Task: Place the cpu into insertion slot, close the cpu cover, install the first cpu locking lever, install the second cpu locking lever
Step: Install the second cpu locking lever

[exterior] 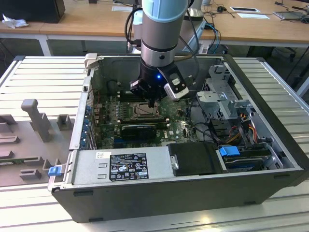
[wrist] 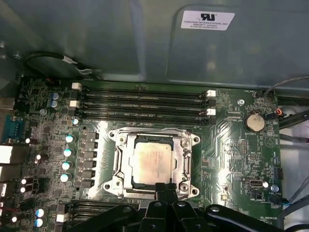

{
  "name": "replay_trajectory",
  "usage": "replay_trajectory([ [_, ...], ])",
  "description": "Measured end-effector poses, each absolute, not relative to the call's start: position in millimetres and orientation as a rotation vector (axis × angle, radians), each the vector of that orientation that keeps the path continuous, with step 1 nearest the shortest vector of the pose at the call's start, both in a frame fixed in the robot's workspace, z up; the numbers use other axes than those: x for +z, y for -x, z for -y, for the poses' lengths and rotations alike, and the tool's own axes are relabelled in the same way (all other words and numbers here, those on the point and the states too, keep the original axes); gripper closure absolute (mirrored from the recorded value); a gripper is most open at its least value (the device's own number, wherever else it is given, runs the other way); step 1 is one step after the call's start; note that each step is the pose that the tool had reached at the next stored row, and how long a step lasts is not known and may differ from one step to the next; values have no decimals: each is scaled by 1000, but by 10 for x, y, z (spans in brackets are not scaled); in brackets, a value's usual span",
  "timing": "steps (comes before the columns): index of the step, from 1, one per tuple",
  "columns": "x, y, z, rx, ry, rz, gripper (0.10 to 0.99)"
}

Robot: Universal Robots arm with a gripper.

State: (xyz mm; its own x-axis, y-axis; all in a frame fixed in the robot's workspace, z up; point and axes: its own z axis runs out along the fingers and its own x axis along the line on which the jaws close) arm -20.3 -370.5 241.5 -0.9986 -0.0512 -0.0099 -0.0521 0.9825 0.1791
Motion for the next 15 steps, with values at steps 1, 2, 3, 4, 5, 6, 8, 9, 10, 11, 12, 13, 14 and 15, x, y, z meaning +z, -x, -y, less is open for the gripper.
replay_trajectory([
  [1,2400,203,3720,282,82,-3123,980],
  [2,2397,204,3729,282,82,-3123,980],
  [3,2395,204,3737,282,82,-3123,980],
  [4,2393,204,3754,282,82,-3123,980],
  [5,2392,204,3769,282,82,-3122,980],
  [6,2391,204,3778,282,82,-3123,980],
  [8,2392,206,3801,282,82,-3123,980],
  [9,2392,208,3814,282,82,-3123,980],
  [10,2391,209,3833,282,82,-3122,980],
  [11,2391,213,3846,282,82,-3122,980],
  [12,2392,220,3855,282,82,-3122,980],
  [13,2391,229,3864,283,83,-3122,980],
  [14,2391,242,3873,283,85,-3122,980],
  [15,2391,257,3878,283,86,-3122,980],
])
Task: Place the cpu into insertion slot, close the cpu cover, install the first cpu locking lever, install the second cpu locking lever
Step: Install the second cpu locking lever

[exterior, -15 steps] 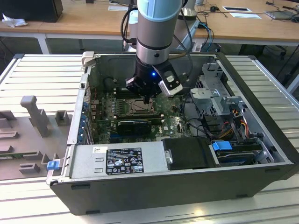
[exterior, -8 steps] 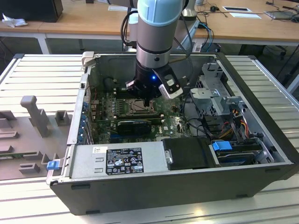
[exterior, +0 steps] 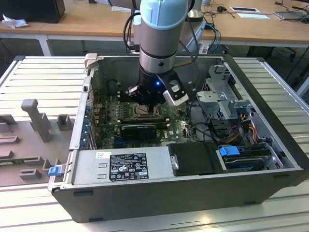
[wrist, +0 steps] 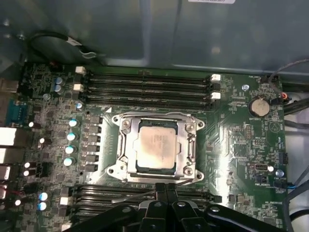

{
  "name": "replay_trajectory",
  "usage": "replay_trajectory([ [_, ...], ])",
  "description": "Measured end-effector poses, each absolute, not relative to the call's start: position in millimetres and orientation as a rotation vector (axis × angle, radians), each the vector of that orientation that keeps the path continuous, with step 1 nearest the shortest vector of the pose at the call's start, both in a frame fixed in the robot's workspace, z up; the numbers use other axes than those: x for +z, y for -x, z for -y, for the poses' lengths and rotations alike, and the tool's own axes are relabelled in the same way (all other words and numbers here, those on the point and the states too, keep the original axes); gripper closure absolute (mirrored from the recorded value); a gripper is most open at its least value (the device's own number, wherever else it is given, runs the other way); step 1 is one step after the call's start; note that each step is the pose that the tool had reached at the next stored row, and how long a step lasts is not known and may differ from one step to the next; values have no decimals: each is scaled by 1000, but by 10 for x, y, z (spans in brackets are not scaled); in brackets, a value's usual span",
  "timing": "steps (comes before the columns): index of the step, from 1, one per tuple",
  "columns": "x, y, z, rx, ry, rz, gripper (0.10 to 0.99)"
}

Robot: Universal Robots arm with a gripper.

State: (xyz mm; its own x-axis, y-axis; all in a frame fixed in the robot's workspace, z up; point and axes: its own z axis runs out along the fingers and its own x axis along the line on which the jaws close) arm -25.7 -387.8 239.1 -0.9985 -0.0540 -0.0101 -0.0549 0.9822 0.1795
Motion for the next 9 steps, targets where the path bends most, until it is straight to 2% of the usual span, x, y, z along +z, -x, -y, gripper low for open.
replay_trajectory([
  [5,2368,460,3903,301,101,-3121,980],
  [6,2231,596,3903,310,116,-3120,980],
  [9,2157,607,3903,312,127,-3120,980],
])
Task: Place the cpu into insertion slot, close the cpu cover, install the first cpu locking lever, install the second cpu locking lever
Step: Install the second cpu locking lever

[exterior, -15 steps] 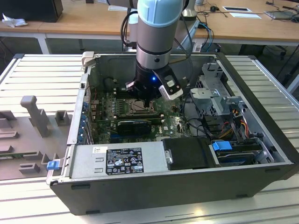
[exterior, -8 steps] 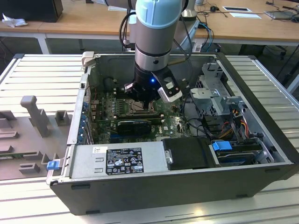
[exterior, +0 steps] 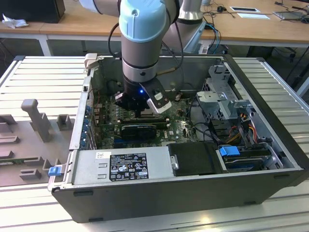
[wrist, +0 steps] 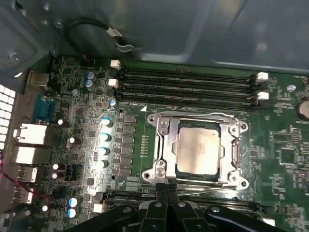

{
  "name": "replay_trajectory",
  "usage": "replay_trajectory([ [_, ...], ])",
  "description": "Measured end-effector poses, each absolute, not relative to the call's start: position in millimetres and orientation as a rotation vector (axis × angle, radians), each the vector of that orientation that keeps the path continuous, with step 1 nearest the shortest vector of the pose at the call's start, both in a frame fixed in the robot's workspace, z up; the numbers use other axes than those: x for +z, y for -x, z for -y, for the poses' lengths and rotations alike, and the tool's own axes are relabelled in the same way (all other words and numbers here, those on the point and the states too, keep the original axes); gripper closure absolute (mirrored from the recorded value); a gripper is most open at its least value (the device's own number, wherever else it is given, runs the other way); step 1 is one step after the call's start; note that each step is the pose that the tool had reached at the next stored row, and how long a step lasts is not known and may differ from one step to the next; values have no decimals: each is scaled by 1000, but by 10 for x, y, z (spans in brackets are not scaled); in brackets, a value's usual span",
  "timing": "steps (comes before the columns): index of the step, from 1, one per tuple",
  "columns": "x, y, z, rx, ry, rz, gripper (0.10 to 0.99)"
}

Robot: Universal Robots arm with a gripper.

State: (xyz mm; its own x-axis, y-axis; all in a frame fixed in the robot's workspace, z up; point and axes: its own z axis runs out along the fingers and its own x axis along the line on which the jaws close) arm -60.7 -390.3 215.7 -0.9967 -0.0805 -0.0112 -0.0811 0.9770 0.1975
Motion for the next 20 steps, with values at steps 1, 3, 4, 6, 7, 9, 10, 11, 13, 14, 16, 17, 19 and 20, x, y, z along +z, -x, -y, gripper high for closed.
replay_trajectory([
  [1,2132,608,3903,312,129,-3120,980],
  [3,2097,610,3905,318,129,-3120,980],
  [4,2089,614,3908,325,129,-3119,980],
  [6,2076,624,3928,354,130,-3115,980],
  [7,2073,626,3944,374,130,-3112,980],
  [9,2067,636,3969,412,131,-3106,980],
  [10,2065,642,3977,425,132,-3104,980],
  [11,2061,656,3989,438,133,-3102,980],
  [13,2056,676,4000,443,136,-3100,980],
  [14,2051,688,4003,444,136,-3099,980],
  [16,2050,702,4010,444,137,-3099,980],
  [17,2050,713,4016,445,138,-3096,980],
  [19,2048,728,4024,448,138,-3093,980],
  [20,2046,735,4028,450,139,-3092,980],
])
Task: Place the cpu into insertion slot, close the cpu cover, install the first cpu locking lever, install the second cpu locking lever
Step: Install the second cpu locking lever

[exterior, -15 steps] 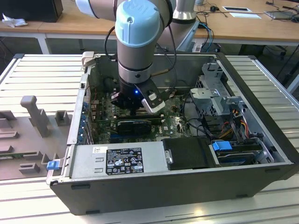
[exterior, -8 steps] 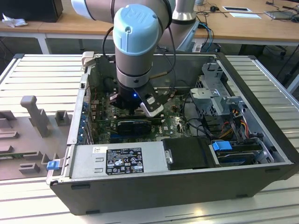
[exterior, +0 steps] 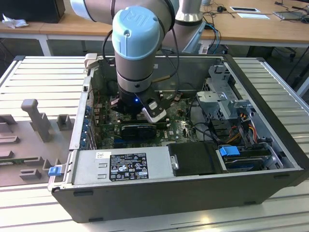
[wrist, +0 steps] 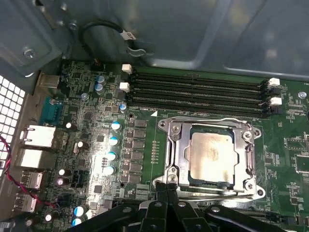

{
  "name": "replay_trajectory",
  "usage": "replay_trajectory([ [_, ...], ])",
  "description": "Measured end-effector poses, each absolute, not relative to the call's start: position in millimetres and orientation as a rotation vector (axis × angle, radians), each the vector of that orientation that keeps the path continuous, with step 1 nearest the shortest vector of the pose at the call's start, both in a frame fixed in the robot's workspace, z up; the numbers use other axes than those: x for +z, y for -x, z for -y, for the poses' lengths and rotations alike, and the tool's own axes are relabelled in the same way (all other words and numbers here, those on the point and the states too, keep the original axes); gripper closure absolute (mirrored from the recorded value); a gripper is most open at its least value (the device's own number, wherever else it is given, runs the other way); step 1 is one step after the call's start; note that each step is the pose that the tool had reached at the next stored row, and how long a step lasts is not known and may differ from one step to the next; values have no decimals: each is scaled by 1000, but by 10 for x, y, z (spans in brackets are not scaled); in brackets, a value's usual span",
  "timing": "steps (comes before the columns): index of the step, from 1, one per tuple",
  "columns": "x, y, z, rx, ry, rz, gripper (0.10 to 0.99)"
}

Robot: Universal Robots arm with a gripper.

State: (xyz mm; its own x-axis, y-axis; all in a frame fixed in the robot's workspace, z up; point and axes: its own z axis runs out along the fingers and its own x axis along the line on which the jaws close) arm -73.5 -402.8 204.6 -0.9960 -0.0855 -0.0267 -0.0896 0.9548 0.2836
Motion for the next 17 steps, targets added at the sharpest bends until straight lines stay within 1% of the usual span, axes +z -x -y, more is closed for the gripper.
replay_trajectory([
  [5,2012,757,4061,482,139,-3085,980],
  [10,1940,773,4075,534,138,-3074,980],
  [17,1937,778,4076,549,139,-3071,980],
])
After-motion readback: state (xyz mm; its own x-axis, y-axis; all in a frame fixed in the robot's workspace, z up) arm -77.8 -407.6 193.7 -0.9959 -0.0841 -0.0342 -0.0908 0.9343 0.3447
